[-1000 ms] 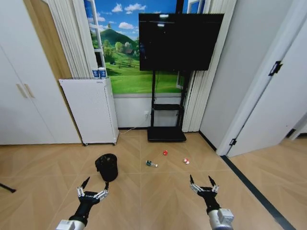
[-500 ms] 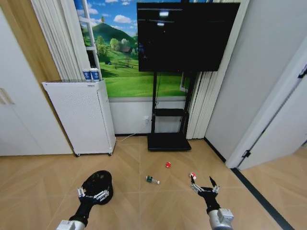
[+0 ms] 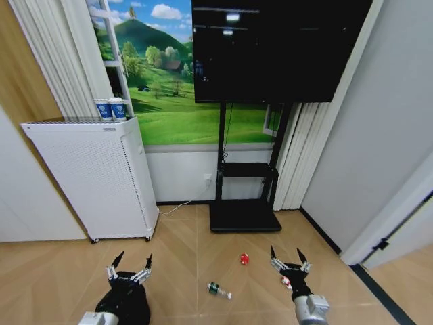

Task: Pick up the trash bin and place the garbage on the floor into it.

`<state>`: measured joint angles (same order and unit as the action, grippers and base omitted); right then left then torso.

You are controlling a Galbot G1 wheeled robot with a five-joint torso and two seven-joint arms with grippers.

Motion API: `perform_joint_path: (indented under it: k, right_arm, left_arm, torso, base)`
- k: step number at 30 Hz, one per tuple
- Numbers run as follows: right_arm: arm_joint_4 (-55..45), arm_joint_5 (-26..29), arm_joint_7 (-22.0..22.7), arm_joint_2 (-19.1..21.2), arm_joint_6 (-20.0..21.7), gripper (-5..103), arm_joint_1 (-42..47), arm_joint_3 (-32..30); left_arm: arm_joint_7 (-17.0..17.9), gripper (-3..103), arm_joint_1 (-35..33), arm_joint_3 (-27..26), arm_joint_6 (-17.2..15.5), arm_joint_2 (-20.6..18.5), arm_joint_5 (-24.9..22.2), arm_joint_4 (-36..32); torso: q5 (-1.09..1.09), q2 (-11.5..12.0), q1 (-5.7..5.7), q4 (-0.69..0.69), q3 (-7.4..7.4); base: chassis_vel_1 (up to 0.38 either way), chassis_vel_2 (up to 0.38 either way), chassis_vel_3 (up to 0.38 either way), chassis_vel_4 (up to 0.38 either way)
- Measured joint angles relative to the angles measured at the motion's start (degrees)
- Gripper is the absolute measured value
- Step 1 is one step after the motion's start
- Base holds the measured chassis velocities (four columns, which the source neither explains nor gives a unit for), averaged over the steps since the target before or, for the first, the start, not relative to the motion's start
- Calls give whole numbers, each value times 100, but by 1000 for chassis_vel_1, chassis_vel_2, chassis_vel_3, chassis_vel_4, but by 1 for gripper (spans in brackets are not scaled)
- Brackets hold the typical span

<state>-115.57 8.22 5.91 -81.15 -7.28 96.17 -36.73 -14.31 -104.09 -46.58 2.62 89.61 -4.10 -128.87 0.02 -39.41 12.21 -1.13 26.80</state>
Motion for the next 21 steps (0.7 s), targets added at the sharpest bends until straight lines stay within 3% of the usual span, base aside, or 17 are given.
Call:
perform_joint_path:
  k: [8, 21]
  right_arm:
    - [22, -59, -22, -107, -83, 100, 86, -13]
    - [62, -82, -55, -141, -124, 100, 112, -48]
  left_arm:
    - [350, 100, 2, -213, -15, -89, -116, 36]
    - [348, 100, -110, -453, 32, -115, -139, 326]
  torso:
    - [0, 90, -43, -1, -55]
    - [-2, 443, -180, 0, -259]
  base:
    - [-50, 52, 9, -14]
    - [5, -7, -12, 2]
